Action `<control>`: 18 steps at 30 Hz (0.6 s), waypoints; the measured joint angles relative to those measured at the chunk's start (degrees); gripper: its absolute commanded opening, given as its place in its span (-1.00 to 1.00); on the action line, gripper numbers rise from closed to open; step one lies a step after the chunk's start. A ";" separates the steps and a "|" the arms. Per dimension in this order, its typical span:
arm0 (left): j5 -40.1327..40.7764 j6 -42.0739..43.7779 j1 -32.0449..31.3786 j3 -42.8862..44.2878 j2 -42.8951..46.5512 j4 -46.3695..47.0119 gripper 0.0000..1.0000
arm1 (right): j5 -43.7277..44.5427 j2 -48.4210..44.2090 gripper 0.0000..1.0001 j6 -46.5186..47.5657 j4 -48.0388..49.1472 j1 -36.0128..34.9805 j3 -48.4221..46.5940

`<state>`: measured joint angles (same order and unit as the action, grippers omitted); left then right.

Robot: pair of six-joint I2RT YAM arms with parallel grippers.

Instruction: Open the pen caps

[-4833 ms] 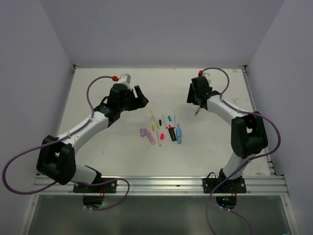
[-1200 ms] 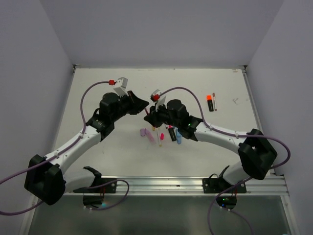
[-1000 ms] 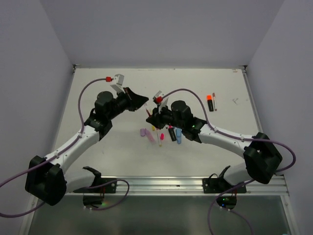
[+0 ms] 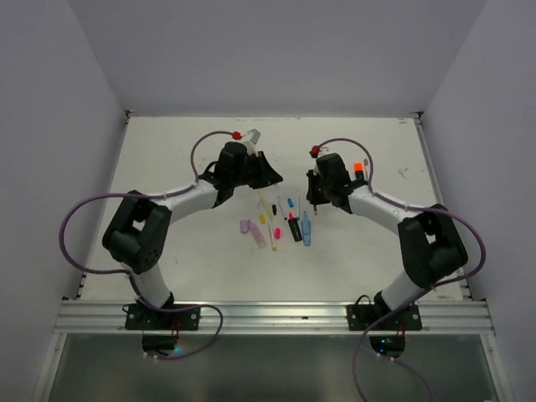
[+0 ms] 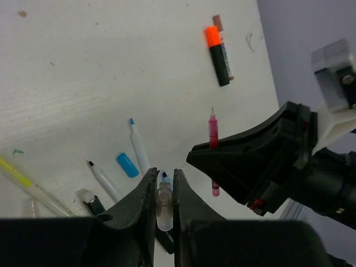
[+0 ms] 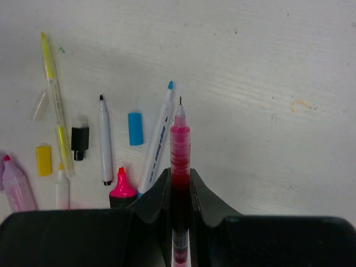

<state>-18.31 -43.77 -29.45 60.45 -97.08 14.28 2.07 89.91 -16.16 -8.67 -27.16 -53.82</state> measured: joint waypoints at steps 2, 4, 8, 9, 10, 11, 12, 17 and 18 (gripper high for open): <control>0.37 0.42 -1.05 2.12 -4.33 -2.82 -0.89 | -0.04 3.13 -1.00 -0.61 -0.39 0.28 -2.43; 0.96 1.05 -1.33 4.37 -8.04 -5.27 -0.89 | -0.17 6.75 -1.00 -1.07 -0.52 0.28 -5.40; 3.61 2.58 -1.31 9.81 -13.94 -10.19 -0.86 | -1.49 13.31 -1.00 -1.90 -0.55 0.22 -12.26; 4.11 2.93 -1.31 10.82 -14.80 -10.84 -0.85 | -1.86 14.84 -0.99 -2.10 -0.37 0.17 -14.05; 4.79 3.15 -1.31 12.02 -15.74 -11.74 -0.83 | -2.21 16.06 -0.96 -2.27 -0.33 0.15 -15.61; 5.49 3.54 -1.31 13.14 -16.55 -12.85 -0.82 | -2.82 17.33 -0.96 -2.36 -0.20 0.02 -17.16; 6.32 4.00 -1.31 14.16 -17.27 -13.88 -0.81 | -3.23 18.73 -0.95 -2.54 -0.11 -0.04 -18.88; 9.53 5.38 -1.16 18.97 -21.11 -17.35 -0.72 | -4.63 23.93 -0.86 -2.93 0.52 -1.18 -24.04; 9.94 5.51 -1.05 19.61 -21.88 -17.81 -0.70 | -4.79 24.85 -0.82 -2.99 0.57 -1.51 -24.61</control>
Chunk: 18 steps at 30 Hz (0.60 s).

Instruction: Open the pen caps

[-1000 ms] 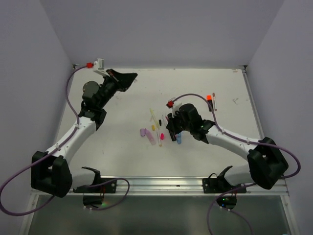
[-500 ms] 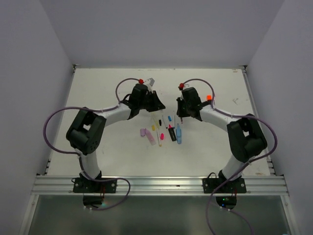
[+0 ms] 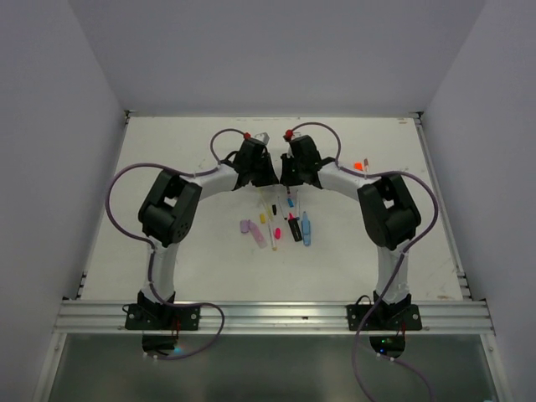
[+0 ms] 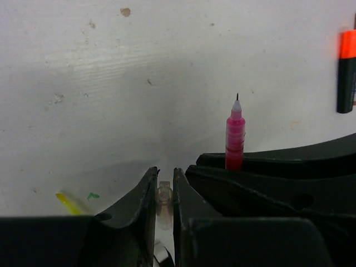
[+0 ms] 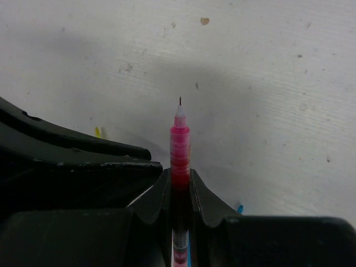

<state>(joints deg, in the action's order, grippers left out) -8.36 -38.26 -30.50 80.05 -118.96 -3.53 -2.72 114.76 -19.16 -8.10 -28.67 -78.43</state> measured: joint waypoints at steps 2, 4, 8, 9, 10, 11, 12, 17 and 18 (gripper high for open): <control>0.68 0.20 0.20 0.68 -1.29 -0.90 -0.63 | -0.13 1.57 -0.76 -0.17 0.04 -0.70 -0.76; 1.22 0.42 0.50 0.85 -2.34 -1.79 -0.52 | -0.28 2.80 -0.64 -0.37 0.02 -1.16 -0.92; 1.66 0.42 0.90 1.25 -2.75 -2.01 -0.37 | -0.61 4.15 -0.40 -0.96 0.35 -1.70 -1.16; 1.81 0.46 1.03 1.27 -2.78 -1.95 -0.32 | -0.46 4.15 -0.37 -0.98 0.33 -1.70 -1.29; 2.01 0.46 1.14 1.29 -2.78 -1.95 -0.30 | -0.44 4.15 -0.33 -1.01 0.37 -1.68 -1.33; 1.99 0.42 1.25 1.31 -2.78 -1.84 -0.28 | -0.42 4.15 -0.28 -1.07 0.24 -1.68 -1.31; 2.03 0.44 1.25 1.36 -2.78 -1.86 -0.25 | -0.39 4.15 -0.27 -1.20 0.20 -1.62 -1.33; 2.21 0.42 1.27 1.36 -2.58 -1.77 -0.17 | 0.61 3.61 -0.03 -1.25 -0.61 -1.49 -1.25; 2.25 0.42 1.27 1.33 -2.43 -1.95 -0.14 | 1.36 2.99 0.04 -1.27 -1.14 -1.49 -1.14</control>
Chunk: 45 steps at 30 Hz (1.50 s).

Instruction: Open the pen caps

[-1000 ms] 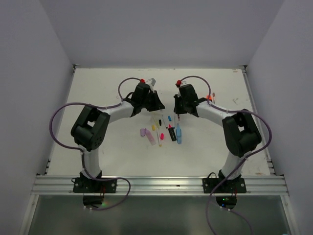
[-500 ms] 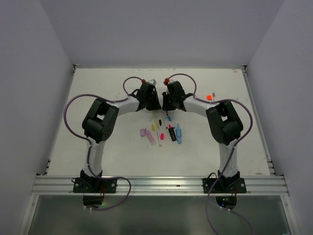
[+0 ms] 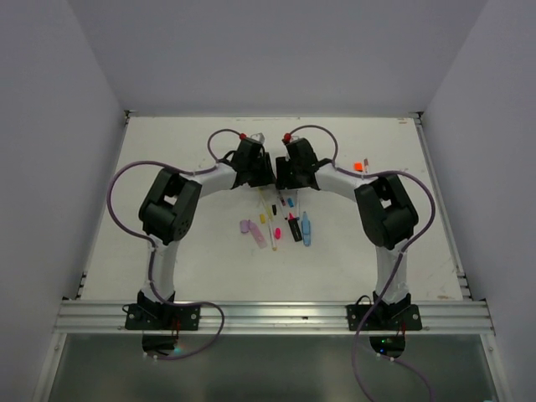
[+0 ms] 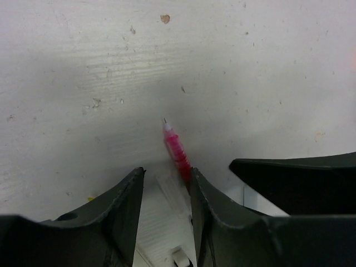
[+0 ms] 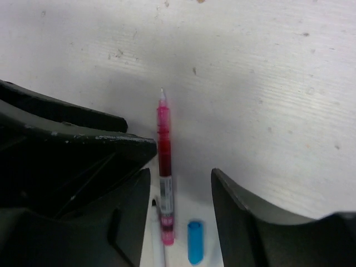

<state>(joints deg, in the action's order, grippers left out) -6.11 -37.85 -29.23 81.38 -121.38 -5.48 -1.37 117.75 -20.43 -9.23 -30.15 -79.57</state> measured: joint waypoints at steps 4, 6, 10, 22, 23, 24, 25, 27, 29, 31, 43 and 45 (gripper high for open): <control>0.24 0.02 0.09 -1.73 2.34 -1.01 -0.06 | 4.26 -4.72 0.28 0.79 -2.23 0.24 0.37; 0.44 0.02 0.11 -3.10 4.96 -1.81 0.06 | 7.23 -8.35 0.39 1.20 -3.17 0.81 0.81; 1.33 0.46 0.17 -6.32 13.97 -2.64 0.44 | 13.11 -14.14 0.44 2.03 -4.83 4.48 1.44; 7.85 4.13 0.26 -19.82 42.53 -2.89 1.00 | 17.03 -13.03 0.39 1.99 -10.58 21.53 5.16; 8.22 4.37 0.26 -21.09 43.82 -3.26 1.00 | 16.74 -12.66 0.37 2.01 -10.54 22.03 5.16; 8.70 4.63 0.26 -22.60 45.31 -3.61 1.00 | 16.35 -12.22 0.36 2.03 -10.54 22.45 5.16; 9.25 4.79 0.28 -24.15 46.73 -3.91 1.00 | 15.72 -11.65 0.35 2.03 -10.51 22.93 5.16; 10.25 5.46 0.28 -26.77 49.27 -5.29 1.00 | 14.82 -10.40 0.33 2.05 -10.62 23.74 5.14; 11.15 5.84 0.28 -29.14 51.56 -6.58 1.00 | 14.08 -9.29 0.31 2.05 -10.80 24.46 5.09; 11.80 5.99 0.28 -31.56 53.72 -7.19 1.00 | 13.57 -8.15 0.27 2.08 -10.97 25.27 4.92; 12.11 5.90 0.31 -37.24 57.96 -7.50 0.99 | 8.07 -4.04 -0.13 3.32 -11.23 27.32 3.34; 11.78 5.90 0.31 -37.24 57.81 -7.43 0.99 | 7.69 -3.63 -0.27 3.93 -11.34 27.32 2.75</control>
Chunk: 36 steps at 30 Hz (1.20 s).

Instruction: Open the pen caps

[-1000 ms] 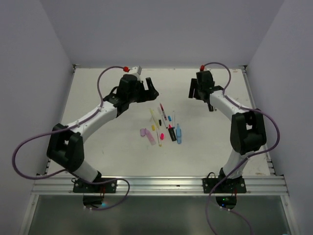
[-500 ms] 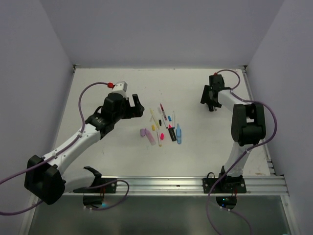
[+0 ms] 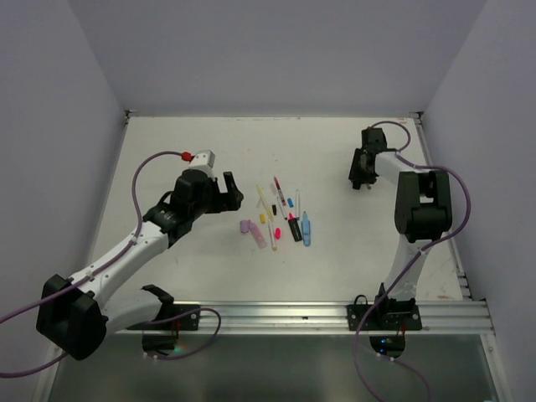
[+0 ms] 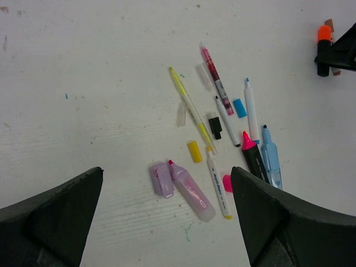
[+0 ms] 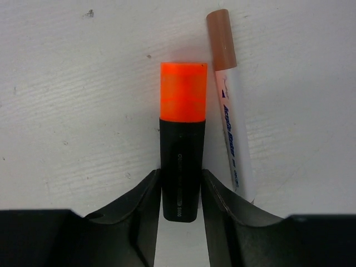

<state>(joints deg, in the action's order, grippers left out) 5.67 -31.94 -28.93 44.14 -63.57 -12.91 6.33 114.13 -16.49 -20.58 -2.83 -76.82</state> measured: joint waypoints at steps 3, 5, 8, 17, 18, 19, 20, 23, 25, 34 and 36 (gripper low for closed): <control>-1.05 -0.02 0.00 0.00 -0.50 0.22 0.99 | -0.33 0.33 -0.75 0.74 0.15 0.11 -0.33; -1.88 -0.04 0.00 0.00 -0.81 0.68 0.99 | -0.96 0.33 -0.85 0.98 0.50 0.04 -0.33; -3.15 -0.11 0.00 0.00 -1.29 1.81 0.99 | -1.73 0.02 -0.97 1.14 2.19 -0.83 0.48; -9.73 -0.70 0.00 2.49 -5.22 6.62 0.99 | -7.34 -9.68 -1.00 1.11 8.70 -17.33 10.80; -10.25 -1.05 0.00 3.06 -5.66 7.21 0.99 | -8.31 -11.69 -1.00 1.11 9.62 -19.85 11.89; -10.73 -1.49 0.00 3.65 -6.08 8.07 0.99 | -9.09 -13.88 -1.00 1.16 10.69 -22.01 12.87; -11.26 -1.77 0.00 4.28 -6.47 8.74 0.98 | -9.88 -16.04 -1.00 1.22 11.72 -23.98 13.66; -12.55 -2.82 0.00 6.10 -7.45 10.82 0.93 | -11.52 -22.03 -1.00 1.68 15.67 -28.63 15.78; -13.09 -3.45 0.00 7.13 -8.15 11.98 0.86 | -12.22 -25.07 -1.00 2.19 18.51 -30.99 17.38; -15.45 -6.91 -0.02 8.28 -11.63 16.02 0.38 | -13.64 -30.16 -1.00 4.33 26.18 -38.16 23.37; -15.56 -7.48 -0.02 8.28 -12.33 16.35 0.29 | -13.62 -30.16 -1.00 4.57 26.69 -38.62 23.85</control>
<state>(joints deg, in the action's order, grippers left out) -9.89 -39.42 -28.95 52.42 -75.90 3.44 -7.29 83.96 -11.92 6.11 -41.45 -52.97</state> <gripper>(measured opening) 0.698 0.277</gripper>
